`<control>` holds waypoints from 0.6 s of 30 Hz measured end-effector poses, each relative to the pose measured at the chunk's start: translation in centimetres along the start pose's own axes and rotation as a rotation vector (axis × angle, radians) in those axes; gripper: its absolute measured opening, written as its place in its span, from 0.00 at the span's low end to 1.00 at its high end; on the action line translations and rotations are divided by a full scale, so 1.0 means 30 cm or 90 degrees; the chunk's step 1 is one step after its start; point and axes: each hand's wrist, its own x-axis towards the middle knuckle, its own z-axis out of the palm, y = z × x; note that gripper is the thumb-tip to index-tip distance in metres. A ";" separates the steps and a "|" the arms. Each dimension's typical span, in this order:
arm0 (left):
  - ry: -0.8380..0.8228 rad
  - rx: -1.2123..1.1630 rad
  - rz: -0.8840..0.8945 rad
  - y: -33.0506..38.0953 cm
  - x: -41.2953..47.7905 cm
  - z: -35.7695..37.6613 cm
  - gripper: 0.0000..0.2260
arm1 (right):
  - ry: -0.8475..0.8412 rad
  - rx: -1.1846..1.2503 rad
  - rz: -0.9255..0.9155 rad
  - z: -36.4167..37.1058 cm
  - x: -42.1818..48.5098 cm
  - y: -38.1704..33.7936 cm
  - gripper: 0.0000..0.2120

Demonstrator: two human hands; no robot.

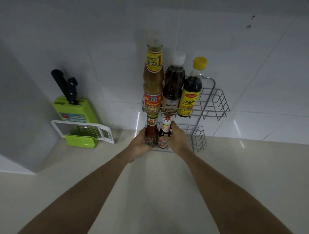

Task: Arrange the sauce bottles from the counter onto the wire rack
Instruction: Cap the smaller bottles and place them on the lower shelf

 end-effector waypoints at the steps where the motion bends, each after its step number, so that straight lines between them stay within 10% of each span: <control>1: -0.006 0.000 0.001 0.004 -0.003 0.002 0.41 | -0.002 0.001 0.000 0.002 0.003 0.004 0.24; 18: 0.064 0.052 0.007 0.024 -0.070 0.028 0.37 | -0.079 0.020 0.034 -0.039 -0.057 0.024 0.29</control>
